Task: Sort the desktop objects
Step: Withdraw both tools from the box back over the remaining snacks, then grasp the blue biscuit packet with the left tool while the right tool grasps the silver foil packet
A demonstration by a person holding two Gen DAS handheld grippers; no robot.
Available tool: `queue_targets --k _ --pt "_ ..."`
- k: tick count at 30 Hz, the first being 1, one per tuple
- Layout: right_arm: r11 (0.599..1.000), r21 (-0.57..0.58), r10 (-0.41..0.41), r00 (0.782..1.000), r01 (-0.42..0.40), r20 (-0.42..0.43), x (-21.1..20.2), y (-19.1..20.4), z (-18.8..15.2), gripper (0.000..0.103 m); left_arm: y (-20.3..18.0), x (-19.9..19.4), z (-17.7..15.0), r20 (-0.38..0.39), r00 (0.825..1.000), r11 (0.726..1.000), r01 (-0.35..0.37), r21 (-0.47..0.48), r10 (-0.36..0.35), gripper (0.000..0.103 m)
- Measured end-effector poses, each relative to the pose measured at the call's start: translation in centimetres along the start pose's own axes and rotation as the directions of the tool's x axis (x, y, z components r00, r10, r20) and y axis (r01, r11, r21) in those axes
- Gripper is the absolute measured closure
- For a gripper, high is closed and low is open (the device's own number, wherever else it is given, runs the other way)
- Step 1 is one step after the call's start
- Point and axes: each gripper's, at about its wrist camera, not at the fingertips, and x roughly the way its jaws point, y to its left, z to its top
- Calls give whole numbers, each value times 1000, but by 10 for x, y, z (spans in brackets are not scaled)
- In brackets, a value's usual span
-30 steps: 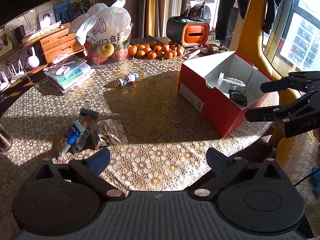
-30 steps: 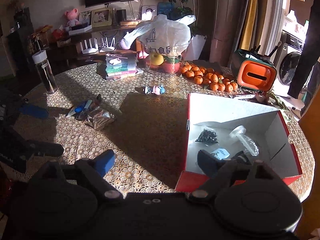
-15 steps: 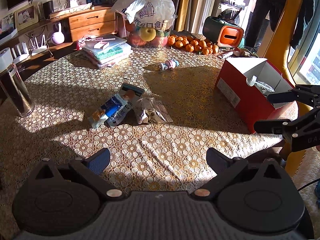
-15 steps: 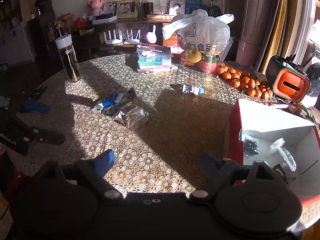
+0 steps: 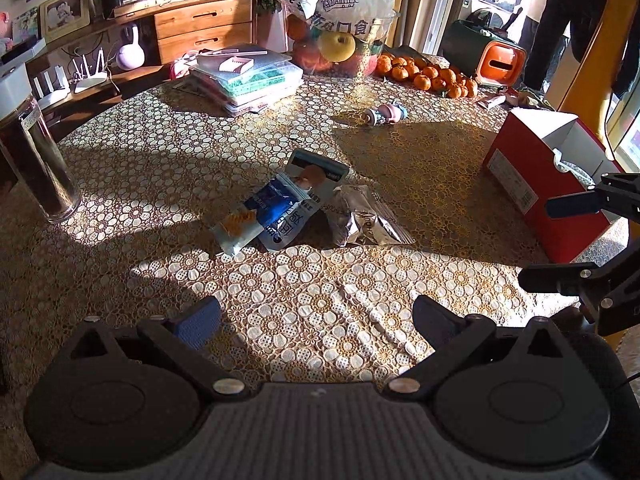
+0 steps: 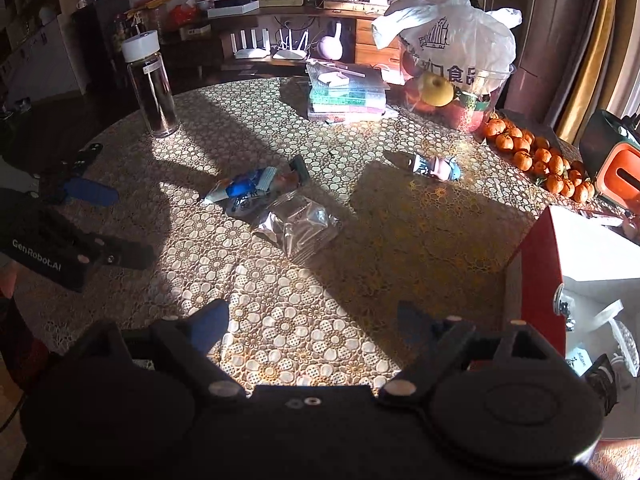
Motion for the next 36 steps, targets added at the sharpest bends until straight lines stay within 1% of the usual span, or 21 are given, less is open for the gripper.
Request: queue_targets --k 5,11,15,18,22,24,29,36 --pt "1000 -14 15 999 -16 -31 24 3 11 13 18 19 13 -16 1000 1000 -14 11 14 0" --pt "999 -25 31 998 -32 -46 50 8 26 13 33 43 28 -23 1000 998 -3 58 5 0" --pt "999 -22 42 997 -43 -61 68 9 35 13 39 58 37 -24 1000 994 -14 104 17 0" --pt "999 -31 42 997 -44 -68 79 10 41 13 45 69 44 -28 999 993 -18 119 21 0" --pt "998 -34 43 996 -46 -77 95 11 50 13 54 82 50 -35 999 992 6 122 -1 1" --pt "998 -35 44 995 -47 -84 103 10 54 13 58 90 54 -43 999 992 29 121 -24 1" --pt "998 -31 42 993 -46 -106 126 7 63 13 67 111 59 -68 997 992 50 114 -43 1" --pt "998 -27 55 990 -59 -133 150 3 71 13 70 131 64 -87 995 988 68 135 -57 1"
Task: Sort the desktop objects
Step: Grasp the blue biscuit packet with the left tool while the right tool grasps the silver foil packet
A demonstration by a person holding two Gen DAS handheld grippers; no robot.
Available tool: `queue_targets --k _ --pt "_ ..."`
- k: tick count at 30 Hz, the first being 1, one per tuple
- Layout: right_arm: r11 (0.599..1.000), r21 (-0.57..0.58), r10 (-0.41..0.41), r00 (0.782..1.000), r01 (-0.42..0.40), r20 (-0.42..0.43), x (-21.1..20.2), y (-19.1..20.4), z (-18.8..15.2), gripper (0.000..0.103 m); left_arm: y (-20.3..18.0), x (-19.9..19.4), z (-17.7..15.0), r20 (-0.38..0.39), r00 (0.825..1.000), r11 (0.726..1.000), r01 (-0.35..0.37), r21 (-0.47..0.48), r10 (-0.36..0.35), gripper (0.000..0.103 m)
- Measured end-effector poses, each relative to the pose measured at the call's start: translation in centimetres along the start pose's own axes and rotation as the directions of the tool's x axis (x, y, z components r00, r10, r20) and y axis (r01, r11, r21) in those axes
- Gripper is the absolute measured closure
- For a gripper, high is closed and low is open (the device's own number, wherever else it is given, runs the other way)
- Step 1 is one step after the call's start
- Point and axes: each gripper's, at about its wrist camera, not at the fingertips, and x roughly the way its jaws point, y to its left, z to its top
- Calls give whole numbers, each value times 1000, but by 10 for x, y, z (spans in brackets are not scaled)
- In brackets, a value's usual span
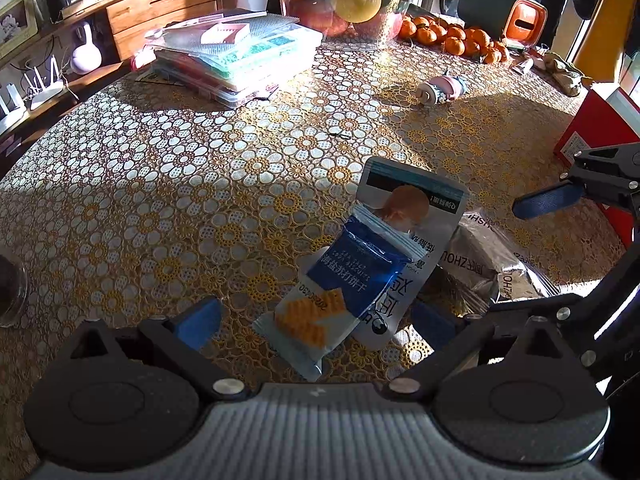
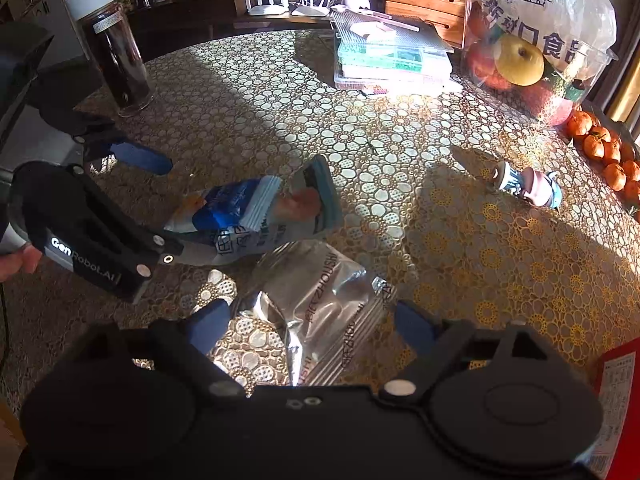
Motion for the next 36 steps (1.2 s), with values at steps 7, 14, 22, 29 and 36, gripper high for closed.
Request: queue_targets --k 7,14,22,29,36 --pt "999 -4 33 999 -33 -7 11 -1 5 14 3 15 2 -22 1000 1000 15 3 -15 10" --pt "999 -1 52 999 -52 0 12 -2 5 19 -2 13 5 -10 1000 999 6 35 -6 28" --pt "998 -18 57 998 -57 -2 10 0 6 32 -7 9 5 -11 1000 999 22 45 -21 53" --pt "998 -26 58 998 -58 4 5 1 4 47 -13 8 5 -16 1000 998 20 56 -19 68" --pt "998 -38 51 999 -51 -2 -1 3 0 64 -16 0 3 -24 1000 998 -6 63 8 68"
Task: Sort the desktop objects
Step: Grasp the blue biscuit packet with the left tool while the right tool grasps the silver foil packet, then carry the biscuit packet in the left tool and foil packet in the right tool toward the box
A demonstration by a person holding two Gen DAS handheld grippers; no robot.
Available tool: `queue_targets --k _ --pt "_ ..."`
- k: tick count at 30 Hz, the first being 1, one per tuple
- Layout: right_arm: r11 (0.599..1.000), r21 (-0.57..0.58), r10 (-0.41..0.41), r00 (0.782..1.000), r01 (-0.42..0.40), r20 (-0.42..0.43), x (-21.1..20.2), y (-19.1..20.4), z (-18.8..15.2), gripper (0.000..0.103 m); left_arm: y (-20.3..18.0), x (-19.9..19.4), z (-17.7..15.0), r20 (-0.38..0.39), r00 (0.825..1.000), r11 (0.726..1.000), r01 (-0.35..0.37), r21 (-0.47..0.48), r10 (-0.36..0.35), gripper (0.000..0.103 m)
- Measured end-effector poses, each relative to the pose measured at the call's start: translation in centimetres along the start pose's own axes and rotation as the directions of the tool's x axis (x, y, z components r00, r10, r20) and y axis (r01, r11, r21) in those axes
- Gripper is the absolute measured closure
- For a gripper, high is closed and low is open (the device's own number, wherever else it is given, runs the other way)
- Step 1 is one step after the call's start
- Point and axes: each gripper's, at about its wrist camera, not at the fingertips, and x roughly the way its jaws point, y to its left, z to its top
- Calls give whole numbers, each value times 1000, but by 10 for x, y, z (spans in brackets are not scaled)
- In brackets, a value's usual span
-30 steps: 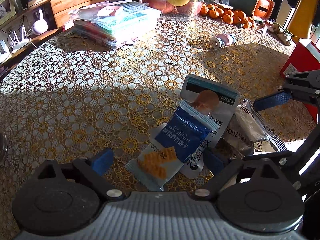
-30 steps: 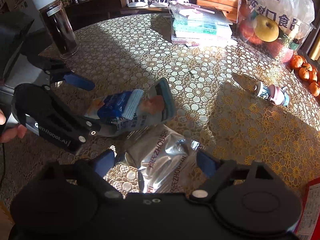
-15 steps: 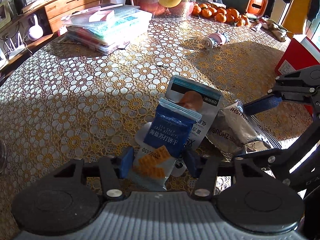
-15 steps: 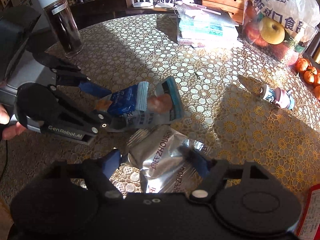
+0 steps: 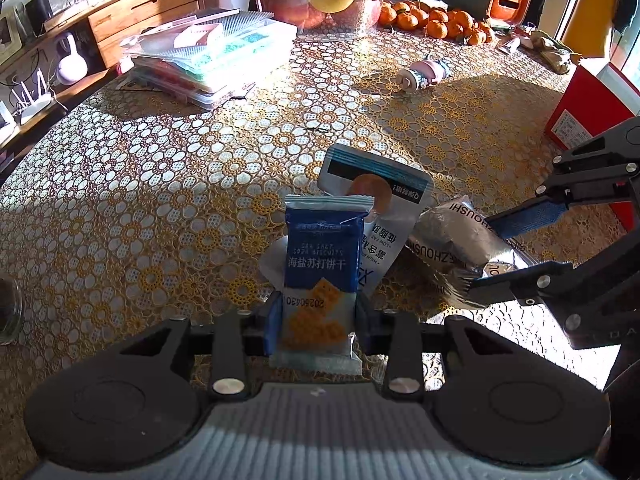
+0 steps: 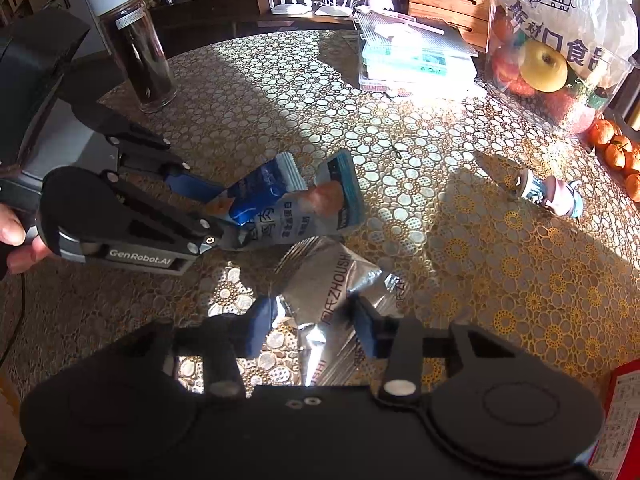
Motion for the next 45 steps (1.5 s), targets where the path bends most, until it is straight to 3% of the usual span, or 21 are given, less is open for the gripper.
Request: queue_targets --k 7,14,28,45 --pt "1000 -12 -27 1000 27 11 -11 1 -6 87 -8 -15 -4 -6 1000 1000 -11 3 11 68" --pt "998 -37 -43 999 43 1 -28 4 -18 98 -24 -33 -12 -18 1000 1000 -13 9 13 68" --pt "997 -32 -69 997 70 16 -76 3 -51 99 -66 -71 -25 -30 1000 999 -2 44 3 68" --pt "993 -16 -117 992 117 37 -155 -13 -102 99 -143 -105 -24 -61 998 990 41 132 -33 68"
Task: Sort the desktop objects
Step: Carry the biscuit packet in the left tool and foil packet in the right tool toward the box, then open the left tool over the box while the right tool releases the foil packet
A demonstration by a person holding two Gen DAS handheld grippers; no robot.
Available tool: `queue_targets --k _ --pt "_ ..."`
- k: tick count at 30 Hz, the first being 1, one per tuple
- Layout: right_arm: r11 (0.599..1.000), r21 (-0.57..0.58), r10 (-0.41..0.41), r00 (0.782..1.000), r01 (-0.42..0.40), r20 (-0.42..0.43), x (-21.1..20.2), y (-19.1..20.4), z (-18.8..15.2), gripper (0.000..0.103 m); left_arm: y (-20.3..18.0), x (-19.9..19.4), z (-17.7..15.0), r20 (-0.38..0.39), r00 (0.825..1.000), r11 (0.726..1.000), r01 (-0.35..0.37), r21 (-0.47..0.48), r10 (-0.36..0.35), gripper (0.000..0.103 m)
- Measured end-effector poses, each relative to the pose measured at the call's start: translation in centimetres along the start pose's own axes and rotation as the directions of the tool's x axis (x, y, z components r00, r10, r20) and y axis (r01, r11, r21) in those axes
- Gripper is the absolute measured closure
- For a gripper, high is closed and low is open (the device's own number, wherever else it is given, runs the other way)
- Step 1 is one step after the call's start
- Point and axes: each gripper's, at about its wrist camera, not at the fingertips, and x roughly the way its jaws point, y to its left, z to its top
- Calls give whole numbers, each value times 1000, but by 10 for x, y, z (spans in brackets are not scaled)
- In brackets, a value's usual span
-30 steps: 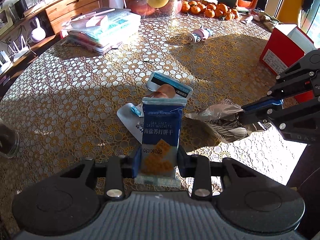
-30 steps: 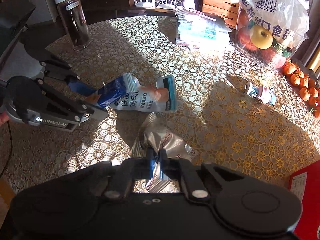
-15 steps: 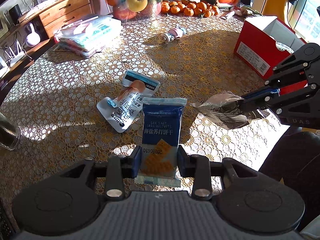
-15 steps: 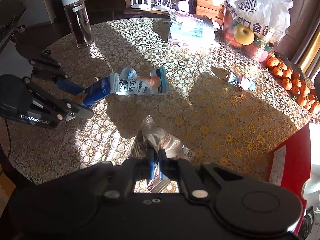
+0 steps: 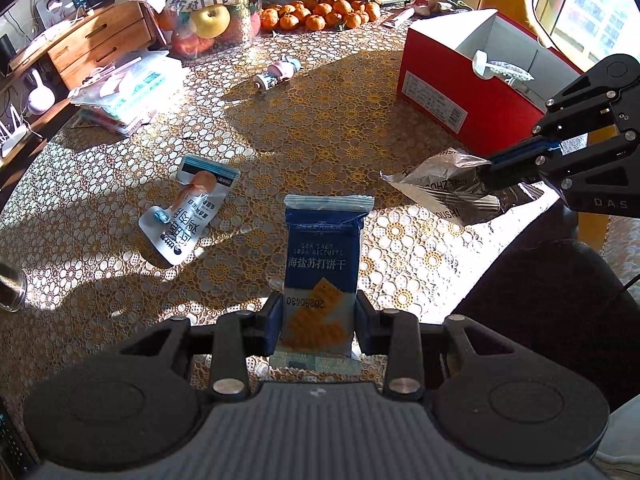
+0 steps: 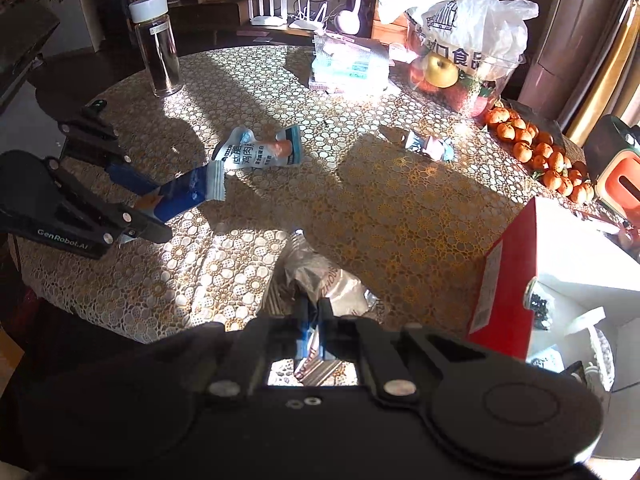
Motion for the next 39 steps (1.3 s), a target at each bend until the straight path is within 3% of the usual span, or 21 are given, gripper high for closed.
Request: queue_targets --k 13,26,31,39 --pt "998 59 -20 1000 20 2 -49 -39 -35 99 -73 -14 34 -22 998 994 60 86 -58 68" --pt "993 119 -9 1000 7 15 -92 -90 -62 101 -152 -18 93 -31 987 969 158 187 -155 68" --pt "991 129 10 1000 -14 28 -107 -101 -70 102 -175 -17 108 -33 986 962 168 217 -165 68" --pt "988 155 -34 998 25 61 -128 -126 -81 103 -200 -15 121 -40 986 952 166 256 -161 68"
